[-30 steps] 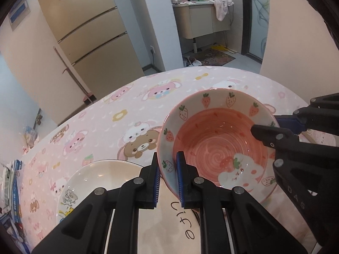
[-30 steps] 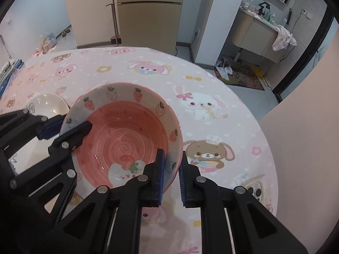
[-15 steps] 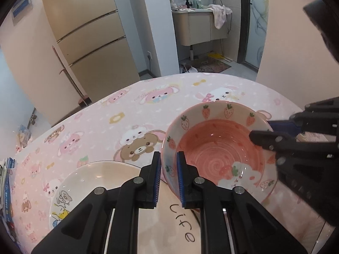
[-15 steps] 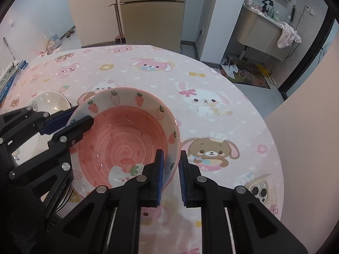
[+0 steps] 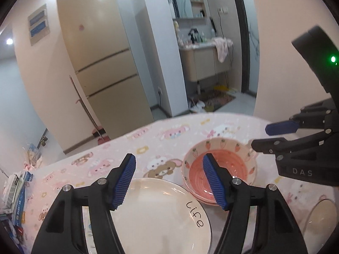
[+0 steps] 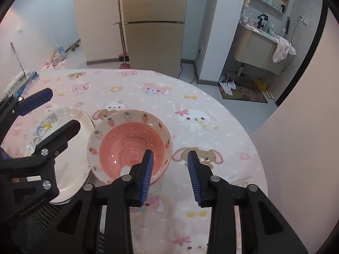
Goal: Organize plates and bowls
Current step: 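Move both tools to the white bowl and close on its rim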
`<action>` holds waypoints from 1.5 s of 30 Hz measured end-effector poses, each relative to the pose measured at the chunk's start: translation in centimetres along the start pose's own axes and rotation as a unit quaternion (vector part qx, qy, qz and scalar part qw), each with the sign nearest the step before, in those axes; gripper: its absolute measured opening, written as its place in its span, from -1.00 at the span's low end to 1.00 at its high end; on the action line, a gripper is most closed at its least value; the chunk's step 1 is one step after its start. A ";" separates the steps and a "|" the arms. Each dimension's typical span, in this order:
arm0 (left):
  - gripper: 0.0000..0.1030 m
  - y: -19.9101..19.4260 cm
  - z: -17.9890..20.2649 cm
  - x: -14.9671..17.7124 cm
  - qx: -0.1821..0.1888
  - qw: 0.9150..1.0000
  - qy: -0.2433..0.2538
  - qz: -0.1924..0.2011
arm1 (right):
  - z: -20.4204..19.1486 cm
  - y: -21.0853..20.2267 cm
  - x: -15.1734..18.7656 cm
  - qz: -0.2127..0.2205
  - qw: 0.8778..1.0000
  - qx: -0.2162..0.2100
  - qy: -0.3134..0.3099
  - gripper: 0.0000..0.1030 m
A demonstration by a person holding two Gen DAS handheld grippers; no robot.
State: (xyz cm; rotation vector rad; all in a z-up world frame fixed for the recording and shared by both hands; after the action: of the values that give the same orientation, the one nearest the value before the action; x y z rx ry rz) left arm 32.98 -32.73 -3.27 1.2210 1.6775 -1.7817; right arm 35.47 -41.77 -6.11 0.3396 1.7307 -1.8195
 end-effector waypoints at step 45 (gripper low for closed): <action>1.00 -10.3 15.5 10.5 0.152 0.985 0.059 -0.058 | 2.2 -11.9 18.1 0.039 0.998 0.047 0.010 0.42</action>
State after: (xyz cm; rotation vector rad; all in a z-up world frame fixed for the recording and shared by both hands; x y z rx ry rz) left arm 14.41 -42.53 -7.27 1.4041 1.6100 -2.1355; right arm 14.82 -48.67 -6.42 0.4600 1.6265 -1.8493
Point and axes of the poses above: each gripper's, at about its wrist camera, not at the fingertips, and y roughly the way its jaws point, z to its right, x to its underside, the point moved 10 cm from there along y, roughly the way its jaws point, and after that the axes turned 6 degrees about -y, right-handed, at the moved point
